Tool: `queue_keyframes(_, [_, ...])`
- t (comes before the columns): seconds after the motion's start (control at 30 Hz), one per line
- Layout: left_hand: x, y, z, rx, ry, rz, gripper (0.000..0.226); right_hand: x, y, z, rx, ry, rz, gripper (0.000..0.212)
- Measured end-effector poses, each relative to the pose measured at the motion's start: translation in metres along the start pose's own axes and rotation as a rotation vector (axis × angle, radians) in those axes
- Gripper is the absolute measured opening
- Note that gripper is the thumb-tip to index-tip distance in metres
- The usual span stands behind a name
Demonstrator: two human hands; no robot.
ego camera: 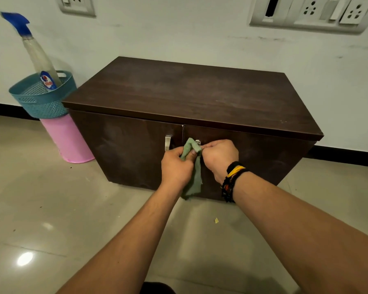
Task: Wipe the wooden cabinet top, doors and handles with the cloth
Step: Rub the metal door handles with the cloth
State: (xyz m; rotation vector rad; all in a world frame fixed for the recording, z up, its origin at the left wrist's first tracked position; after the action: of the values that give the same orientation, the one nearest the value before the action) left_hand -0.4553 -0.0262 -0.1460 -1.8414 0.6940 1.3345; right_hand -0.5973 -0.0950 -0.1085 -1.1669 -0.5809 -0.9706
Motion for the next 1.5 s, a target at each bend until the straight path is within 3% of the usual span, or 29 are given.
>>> queue_keyframes(0.07, [0.001,0.004,0.005,0.061,0.056,-0.056,0.010,0.000,0.001,0.000,-0.004,0.006,-0.012,0.007])
queue_keyframes(0.17, [-0.001,0.003,0.006,0.104,0.116,-0.148,0.011,-0.001,0.001,0.000,-0.016,0.011,-0.023,0.006])
queue_keyframes(0.23, [-0.001,0.002,0.000,0.098,0.032,-0.074,0.007,-0.001,0.001,0.001,-0.024,0.007,-0.025,0.007])
queue_keyframes(0.37, [0.002,0.002,-0.006,0.041,-0.108,0.033,0.025,-0.001,0.000,0.001,-0.015,-0.008,-0.027,0.012])
queue_keyframes(0.57, [-0.002,0.002,0.003,0.146,0.128,-0.225,0.008,-0.003,0.001,-0.002,-0.016,0.013,-0.034,0.007])
queue_keyframes(0.83, [-0.003,-0.001,-0.001,0.008,-0.179,0.050,0.026,-0.001,0.000,0.000,-0.017,0.010,-0.017,0.011])
queue_keyframes(1.03, [-0.002,0.001,0.008,0.109,0.069,-0.153,0.007,-0.004,0.001,-0.002,-0.008,0.014,-0.034,0.008])
queue_keyframes(1.13, [-0.004,-0.001,0.003,0.089,0.005,-0.075,0.009,-0.004,0.002,-0.001,-0.007,0.012,-0.044,0.007])
queue_keyframes(1.23, [-0.004,-0.001,-0.003,0.018,-0.119,0.017,0.026,-0.004,0.002,-0.001,-0.009,0.013,-0.049,0.016])
queue_keyframes(1.5, [-0.004,-0.007,0.007,0.143,0.003,-0.208,0.007,-0.007,0.006,-0.003,0.010,0.009,-0.067,0.024])
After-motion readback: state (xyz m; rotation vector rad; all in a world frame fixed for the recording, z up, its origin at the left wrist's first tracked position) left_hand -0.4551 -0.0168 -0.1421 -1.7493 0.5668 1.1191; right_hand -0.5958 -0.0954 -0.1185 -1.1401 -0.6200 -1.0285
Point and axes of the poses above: each hand's wrist, its own z-axis away from the middle knuckle, its own y-axis out of the palm, x = y × z, the point moved 8 cm from there along -z, towards the middle knuckle, and after that the axes turned 10 degrees about y, right-handed, at the moved point
